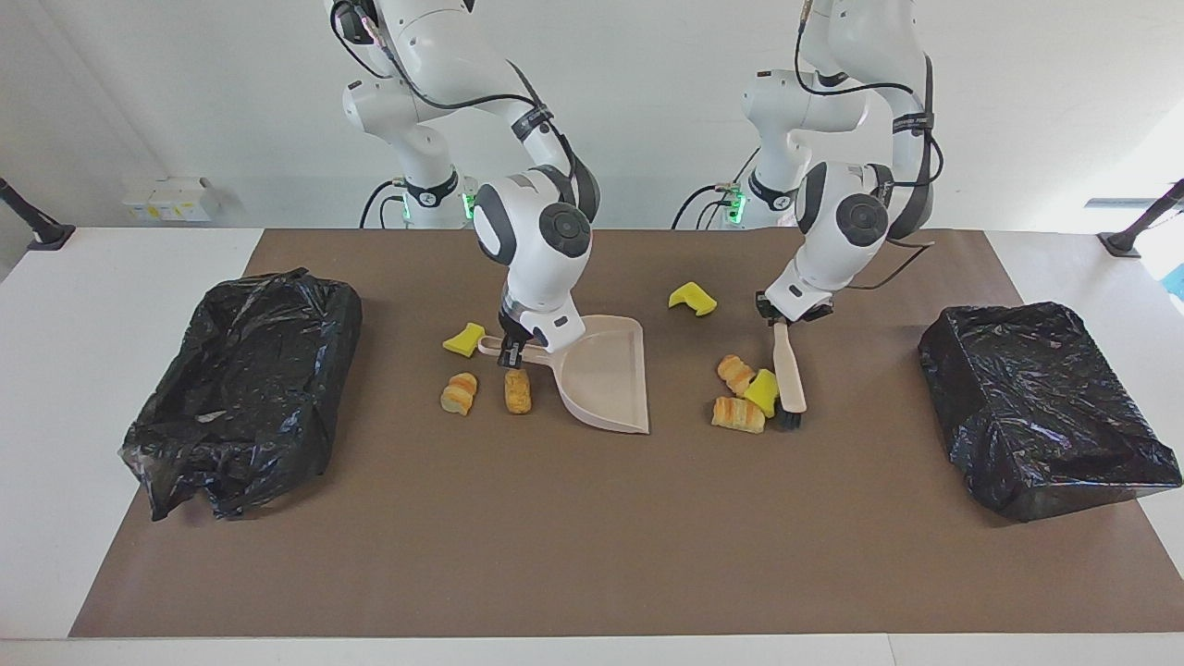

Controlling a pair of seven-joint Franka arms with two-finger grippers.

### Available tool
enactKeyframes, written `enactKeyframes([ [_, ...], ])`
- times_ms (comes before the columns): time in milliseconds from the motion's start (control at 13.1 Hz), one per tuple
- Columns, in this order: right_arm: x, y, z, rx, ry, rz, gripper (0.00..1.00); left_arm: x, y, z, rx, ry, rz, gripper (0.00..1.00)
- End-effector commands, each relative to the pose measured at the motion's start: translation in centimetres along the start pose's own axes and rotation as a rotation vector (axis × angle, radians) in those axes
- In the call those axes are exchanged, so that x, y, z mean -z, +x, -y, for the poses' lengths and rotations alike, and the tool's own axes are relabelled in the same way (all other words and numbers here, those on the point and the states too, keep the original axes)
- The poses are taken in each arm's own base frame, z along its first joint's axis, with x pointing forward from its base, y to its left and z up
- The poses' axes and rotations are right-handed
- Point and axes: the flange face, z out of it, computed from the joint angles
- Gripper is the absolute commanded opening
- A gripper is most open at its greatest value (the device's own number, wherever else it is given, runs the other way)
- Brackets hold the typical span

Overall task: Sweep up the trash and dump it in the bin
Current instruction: 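Sweep the sponge and bread pieces toward the dustpan with the left gripper's brush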

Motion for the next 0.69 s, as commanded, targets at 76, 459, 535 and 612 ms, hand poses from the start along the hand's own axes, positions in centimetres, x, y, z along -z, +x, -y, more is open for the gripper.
enactKeyframes([
  [76,0.0,-0.2,0.0,-0.036,-0.010,0.001,0.00,0.2,0.0,-4.7,-0.072,-0.040,-0.011,0.00],
  [459,-0.1,-0.2,0.1,-0.035,-0.009,0.002,0.00,0.0,-2.7,-13.7,-0.104,-0.046,-0.004,0.00],
  [535,0.0,-0.2,0.0,-0.036,-0.010,0.001,0.00,-0.4,-3.5,-16.1,-0.120,-0.043,-0.001,0.00],
  [612,0.0,-0.3,0.0,-0.037,-0.010,0.001,0.00,-0.7,-4.3,-18.2,-0.131,-0.043,-0.008,0.00],
])
